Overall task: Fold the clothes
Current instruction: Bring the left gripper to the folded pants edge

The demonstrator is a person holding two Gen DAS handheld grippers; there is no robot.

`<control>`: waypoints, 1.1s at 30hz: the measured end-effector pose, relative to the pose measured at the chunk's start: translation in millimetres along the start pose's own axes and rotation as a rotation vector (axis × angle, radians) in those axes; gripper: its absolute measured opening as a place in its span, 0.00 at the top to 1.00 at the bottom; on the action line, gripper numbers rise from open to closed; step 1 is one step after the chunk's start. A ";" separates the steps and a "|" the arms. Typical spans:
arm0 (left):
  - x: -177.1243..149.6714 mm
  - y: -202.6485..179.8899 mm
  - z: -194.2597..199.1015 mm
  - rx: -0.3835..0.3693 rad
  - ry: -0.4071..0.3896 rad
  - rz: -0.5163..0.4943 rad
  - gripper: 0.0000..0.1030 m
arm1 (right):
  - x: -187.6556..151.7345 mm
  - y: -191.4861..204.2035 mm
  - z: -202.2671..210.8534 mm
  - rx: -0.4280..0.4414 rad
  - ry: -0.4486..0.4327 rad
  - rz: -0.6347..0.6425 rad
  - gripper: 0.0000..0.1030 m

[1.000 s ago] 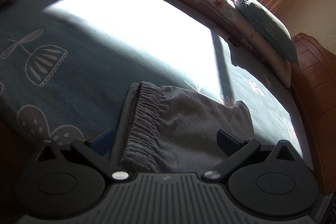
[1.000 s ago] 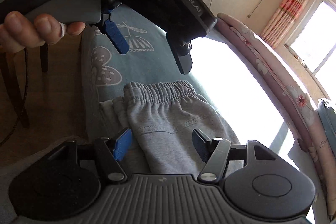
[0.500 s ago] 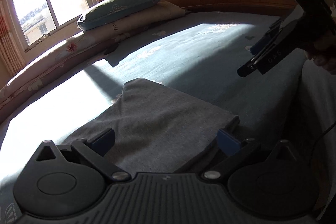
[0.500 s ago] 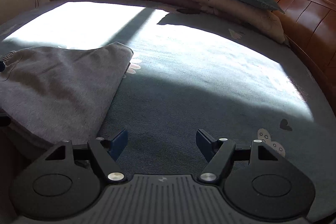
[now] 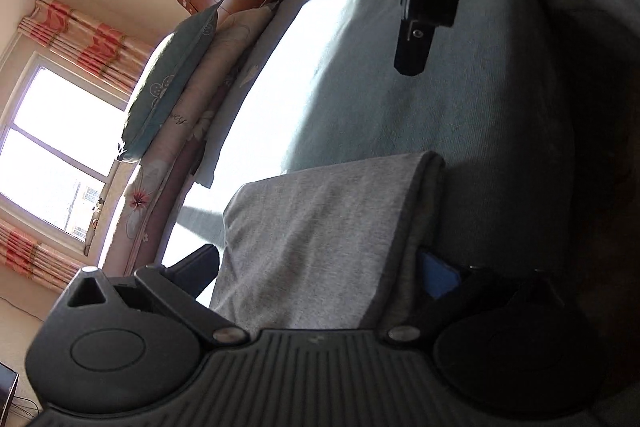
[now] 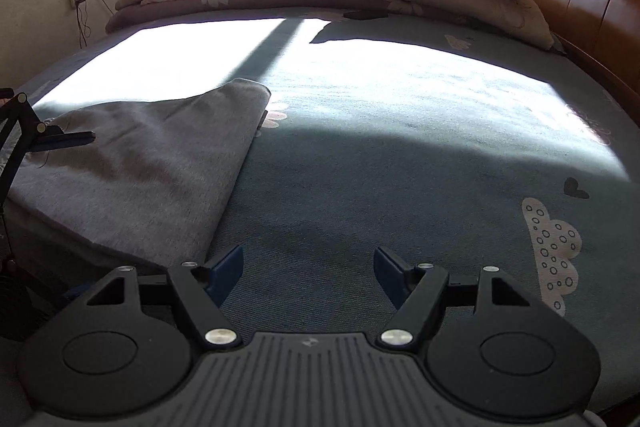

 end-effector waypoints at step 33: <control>-66.1 69.9 0.8 0.007 0.102 0.411 0.00 | -29.0 89.5 -6.2 -0.164 -0.287 0.549 0.17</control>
Point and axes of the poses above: each gripper's, at about its wrist camera, not at the fingertips, and z roughly against the way its jaws point, y to its left, x to its top, the point moved 3 cm from there along -z, roughly the way its jaws point, and after that the axes turned 11 degrees about -x, right-handed, at the moved point
